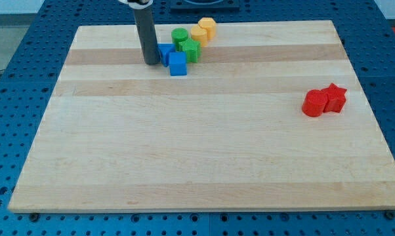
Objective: Separate the red star from the red circle
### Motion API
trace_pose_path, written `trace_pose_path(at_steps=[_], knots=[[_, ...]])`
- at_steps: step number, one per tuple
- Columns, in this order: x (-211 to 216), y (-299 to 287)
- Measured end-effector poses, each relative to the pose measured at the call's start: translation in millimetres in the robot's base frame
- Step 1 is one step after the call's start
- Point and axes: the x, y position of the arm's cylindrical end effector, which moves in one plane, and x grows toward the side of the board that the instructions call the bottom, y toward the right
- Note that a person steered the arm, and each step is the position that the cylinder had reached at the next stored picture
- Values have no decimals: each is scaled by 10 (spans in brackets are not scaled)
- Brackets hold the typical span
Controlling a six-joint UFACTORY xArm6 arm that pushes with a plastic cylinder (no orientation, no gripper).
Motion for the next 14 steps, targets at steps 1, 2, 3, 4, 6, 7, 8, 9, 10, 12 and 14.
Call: trace_pose_path(at_steps=[1, 2, 3, 4, 6, 7, 8, 9, 10, 12, 14], knots=[[1247, 132], [1798, 976], [1757, 2202], [1375, 3481], [1179, 3592], [866, 3229], [768, 2897], [692, 2604], [699, 2832], [139, 3647], [-2, 3157]])
